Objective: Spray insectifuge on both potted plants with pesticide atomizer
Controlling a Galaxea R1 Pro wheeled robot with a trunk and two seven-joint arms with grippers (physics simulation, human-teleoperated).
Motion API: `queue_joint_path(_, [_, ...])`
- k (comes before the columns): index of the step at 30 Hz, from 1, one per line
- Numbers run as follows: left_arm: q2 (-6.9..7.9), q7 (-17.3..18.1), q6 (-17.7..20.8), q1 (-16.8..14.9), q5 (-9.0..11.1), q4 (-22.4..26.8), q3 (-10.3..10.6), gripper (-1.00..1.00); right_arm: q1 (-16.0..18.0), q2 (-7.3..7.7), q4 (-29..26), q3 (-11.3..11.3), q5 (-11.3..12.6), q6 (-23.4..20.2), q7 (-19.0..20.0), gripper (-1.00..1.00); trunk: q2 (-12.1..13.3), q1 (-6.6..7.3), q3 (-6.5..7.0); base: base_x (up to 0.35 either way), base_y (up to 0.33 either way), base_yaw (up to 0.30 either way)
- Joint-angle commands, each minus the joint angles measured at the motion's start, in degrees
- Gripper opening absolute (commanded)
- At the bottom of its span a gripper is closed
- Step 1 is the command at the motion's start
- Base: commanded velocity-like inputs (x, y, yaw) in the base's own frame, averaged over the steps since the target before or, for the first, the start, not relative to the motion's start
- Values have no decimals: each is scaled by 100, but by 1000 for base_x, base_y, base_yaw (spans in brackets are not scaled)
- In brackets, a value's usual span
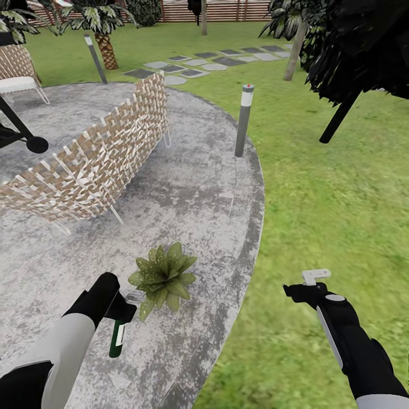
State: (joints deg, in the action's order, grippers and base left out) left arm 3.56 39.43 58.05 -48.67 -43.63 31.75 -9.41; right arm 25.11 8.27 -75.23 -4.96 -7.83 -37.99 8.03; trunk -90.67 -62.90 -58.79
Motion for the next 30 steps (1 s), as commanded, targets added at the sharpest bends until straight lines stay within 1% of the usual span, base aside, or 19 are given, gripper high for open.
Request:
queue_joint_path(1, [-4,56,13,-2,-62,6,-26,-100,2,0,-6,-7,-59,-27,55,100,40,23,15,0,0,0])
queue_joint_path(8, [-12,56,13,-2,-60,6,-26,-100,2,-1,-8,-6,-61,-26,56,100,320,177,140,0,0,16])
queue_joint_path(20, [-8,51,13,-2,-66,6,-18,-100,2,-1,-7,-5,-61,-27,53,100,802,440,356,0,0,233])
queue_joint_path(26, [3,55,13,11,-67,8,-24,-100,2,-4,-1,-5,-61,-25,52,100,802,440,356,0,0,244])
queue_joint_path(30, [4,56,13,20,-67,13,-26,-100,2,-1,-5,-8,-61,-29,56,100,802,440,356,0,-71,75])
